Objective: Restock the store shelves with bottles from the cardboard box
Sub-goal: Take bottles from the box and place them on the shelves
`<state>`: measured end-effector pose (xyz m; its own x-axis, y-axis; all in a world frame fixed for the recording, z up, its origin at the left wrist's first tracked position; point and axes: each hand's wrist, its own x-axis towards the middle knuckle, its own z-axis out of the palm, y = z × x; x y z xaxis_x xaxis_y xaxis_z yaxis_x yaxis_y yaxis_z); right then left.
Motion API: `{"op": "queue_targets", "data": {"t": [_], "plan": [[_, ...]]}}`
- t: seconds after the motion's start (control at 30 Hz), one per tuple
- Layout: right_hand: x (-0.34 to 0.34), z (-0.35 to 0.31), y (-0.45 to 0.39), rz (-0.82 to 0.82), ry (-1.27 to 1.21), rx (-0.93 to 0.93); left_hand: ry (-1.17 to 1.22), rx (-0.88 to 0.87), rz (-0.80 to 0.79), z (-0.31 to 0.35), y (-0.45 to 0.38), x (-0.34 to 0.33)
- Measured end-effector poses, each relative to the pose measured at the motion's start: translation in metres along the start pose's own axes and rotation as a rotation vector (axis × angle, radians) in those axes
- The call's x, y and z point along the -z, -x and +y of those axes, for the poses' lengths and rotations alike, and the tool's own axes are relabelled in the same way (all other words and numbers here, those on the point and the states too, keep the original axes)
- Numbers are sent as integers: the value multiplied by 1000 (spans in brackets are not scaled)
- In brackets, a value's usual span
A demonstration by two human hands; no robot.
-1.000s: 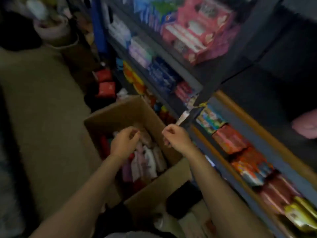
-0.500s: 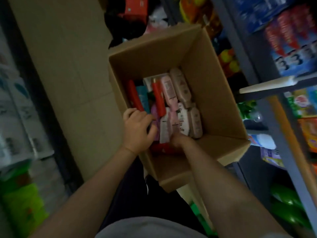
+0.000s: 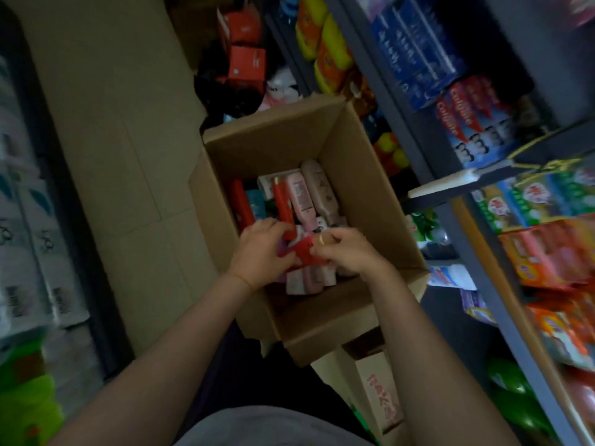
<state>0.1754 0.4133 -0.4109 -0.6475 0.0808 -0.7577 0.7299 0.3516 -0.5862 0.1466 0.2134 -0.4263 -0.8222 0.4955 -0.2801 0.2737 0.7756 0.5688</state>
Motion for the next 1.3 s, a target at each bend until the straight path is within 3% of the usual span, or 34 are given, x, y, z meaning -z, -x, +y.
{"op": "queue_targets", "data": {"t": [0.1, 0.27, 0.37, 0.53, 0.67, 0.87, 1.0, 1.13, 1.2, 1.3], "plan": [[33, -29, 53, 113, -228, 180, 235, -65, -103, 48, -1, 31], [83, -59, 148, 322, -647, 406, 305, -172, 10, 137, 4, 86], [113, -69, 211, 308, -800, 581, 627, -237, 68, 215, 21, 115], [156, -68, 310, 487, -632, 790, 1175, -377, 87, 336, 50, 165], [180, -70, 377, 787, -389, 944, 1293, -635, -52, 419, 78, 190], [216, -56, 452, 1462, -95, 903, 1094, -945, -210, 522, 111, 182], [242, -29, 493, 1653, -115, 851, 918, -1062, -310, 566, 121, 177], [275, -5, 528, 1792, -169, 784, 720, -1061, -69, 599, 101, 169], [293, 5, 542, 1853, -168, 665, 480, -1035, 44, 611, 79, 159], [320, 17, 551, 1819, -154, 467, -8, -1107, 229, 616, 45, 137]]}}
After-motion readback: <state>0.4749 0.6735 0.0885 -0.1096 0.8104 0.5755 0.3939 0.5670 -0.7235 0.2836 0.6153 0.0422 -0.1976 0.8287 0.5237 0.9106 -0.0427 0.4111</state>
